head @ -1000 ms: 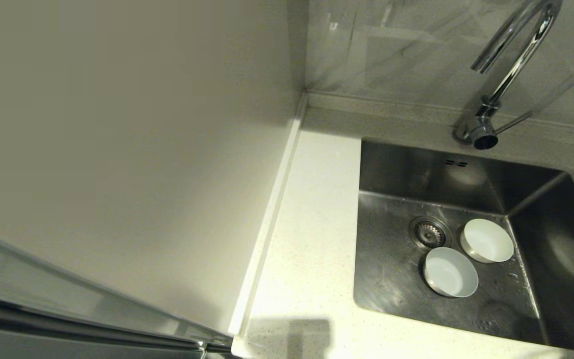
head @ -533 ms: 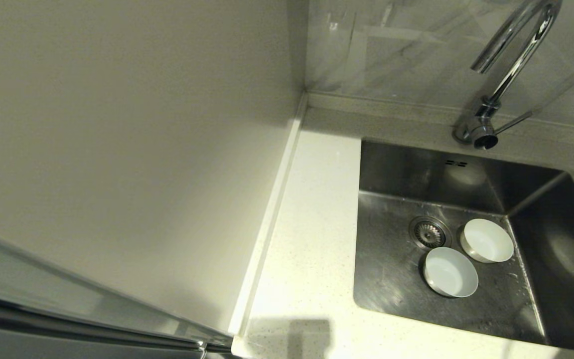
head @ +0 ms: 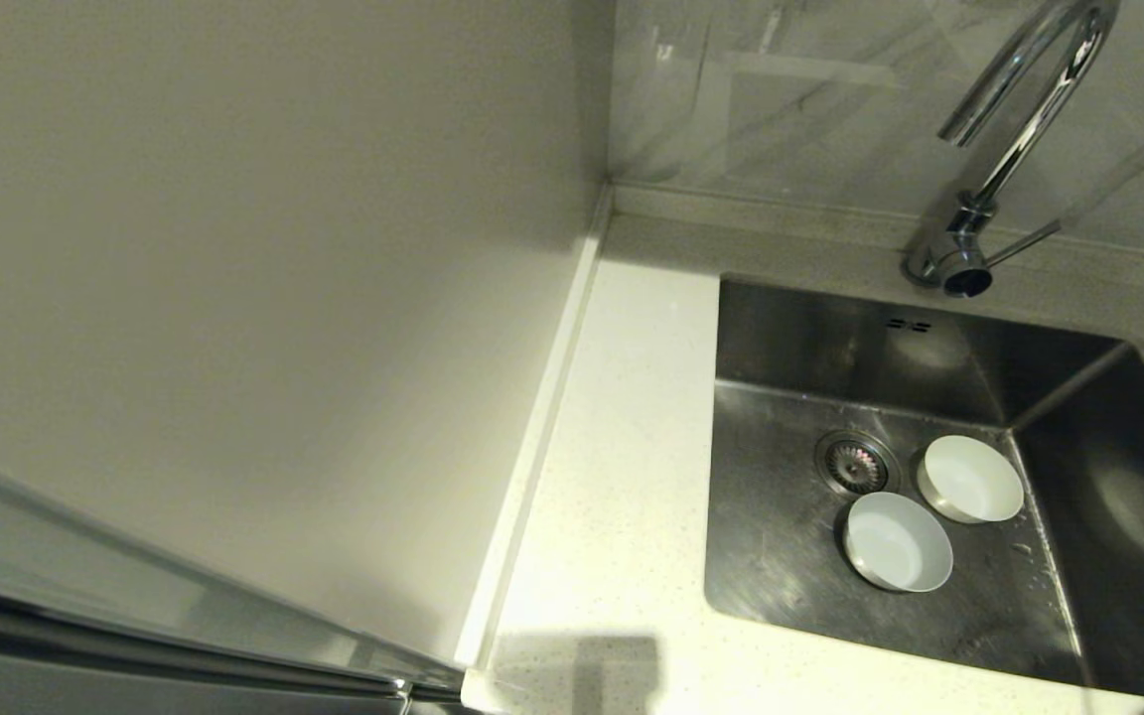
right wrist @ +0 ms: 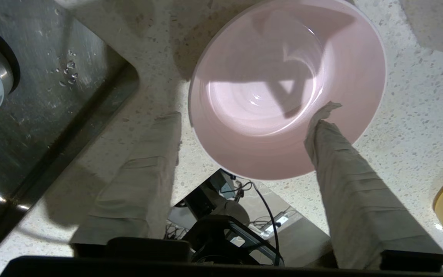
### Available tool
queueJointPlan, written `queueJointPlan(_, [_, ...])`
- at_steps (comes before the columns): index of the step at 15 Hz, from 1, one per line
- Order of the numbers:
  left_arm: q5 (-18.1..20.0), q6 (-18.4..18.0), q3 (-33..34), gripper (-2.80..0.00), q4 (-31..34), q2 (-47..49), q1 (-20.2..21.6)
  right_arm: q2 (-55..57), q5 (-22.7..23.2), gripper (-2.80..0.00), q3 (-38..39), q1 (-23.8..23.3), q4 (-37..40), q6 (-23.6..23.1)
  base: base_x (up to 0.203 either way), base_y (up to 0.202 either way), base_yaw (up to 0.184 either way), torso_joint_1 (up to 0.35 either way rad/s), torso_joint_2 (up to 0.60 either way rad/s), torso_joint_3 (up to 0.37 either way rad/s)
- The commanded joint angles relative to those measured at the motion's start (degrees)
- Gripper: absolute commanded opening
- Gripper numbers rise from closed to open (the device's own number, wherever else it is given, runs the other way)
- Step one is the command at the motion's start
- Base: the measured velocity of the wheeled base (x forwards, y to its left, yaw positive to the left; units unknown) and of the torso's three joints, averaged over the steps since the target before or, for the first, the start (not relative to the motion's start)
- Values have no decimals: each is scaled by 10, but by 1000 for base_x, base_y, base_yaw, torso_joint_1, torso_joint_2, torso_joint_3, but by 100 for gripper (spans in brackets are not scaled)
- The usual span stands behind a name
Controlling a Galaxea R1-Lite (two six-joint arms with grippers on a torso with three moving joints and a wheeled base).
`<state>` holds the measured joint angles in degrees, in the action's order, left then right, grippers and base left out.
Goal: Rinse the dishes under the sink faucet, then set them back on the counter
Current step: Put a bowl into the sink
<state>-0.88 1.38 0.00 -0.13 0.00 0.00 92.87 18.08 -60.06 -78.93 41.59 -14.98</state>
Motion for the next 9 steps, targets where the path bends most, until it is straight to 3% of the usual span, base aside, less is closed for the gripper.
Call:
queueJointPlan(1, [0, 0, 0, -280, 0, -2, 0, 22, 1, 0, -1, -1, 2, -1, 0, 0, 0, 0, 0, 0])
queueJointPlan(9, [0, 0, 0, -280, 0, -2, 0, 70, -1, 0, 1, 1, -15, -39, 0, 0, 0, 0, 0, 0])
